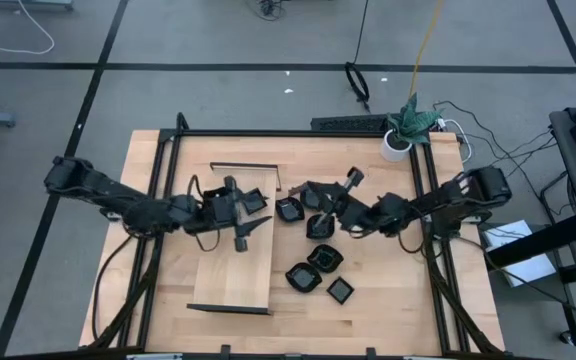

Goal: Pick & Place Mini shaped plates
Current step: Stack the square plate on top of the square plate on the shelf

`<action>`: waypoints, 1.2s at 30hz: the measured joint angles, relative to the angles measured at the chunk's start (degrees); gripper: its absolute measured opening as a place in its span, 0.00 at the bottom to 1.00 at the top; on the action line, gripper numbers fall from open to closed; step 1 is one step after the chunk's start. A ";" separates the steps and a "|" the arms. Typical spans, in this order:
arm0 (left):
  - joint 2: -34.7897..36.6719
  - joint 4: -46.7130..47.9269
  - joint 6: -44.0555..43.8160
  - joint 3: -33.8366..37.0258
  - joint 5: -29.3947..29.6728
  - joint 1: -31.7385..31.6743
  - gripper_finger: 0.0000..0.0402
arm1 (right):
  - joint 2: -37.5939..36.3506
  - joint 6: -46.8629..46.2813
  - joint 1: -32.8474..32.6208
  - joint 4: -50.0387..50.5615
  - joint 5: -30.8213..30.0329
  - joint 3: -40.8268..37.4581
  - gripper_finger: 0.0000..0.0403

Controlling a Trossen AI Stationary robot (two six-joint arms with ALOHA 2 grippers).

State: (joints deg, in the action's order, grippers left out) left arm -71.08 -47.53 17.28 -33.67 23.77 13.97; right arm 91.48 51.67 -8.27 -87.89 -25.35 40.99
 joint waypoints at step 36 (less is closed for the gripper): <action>-4.95 -2.22 -3.12 -7.06 6.50 -3.98 0.04 | 2.52 -3.03 -4.24 9.82 -5.43 3.06 0.14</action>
State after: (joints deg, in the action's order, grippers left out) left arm -76.04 -49.76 14.15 -40.73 30.27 9.99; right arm 94.00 48.63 -12.51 -78.07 -30.78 44.05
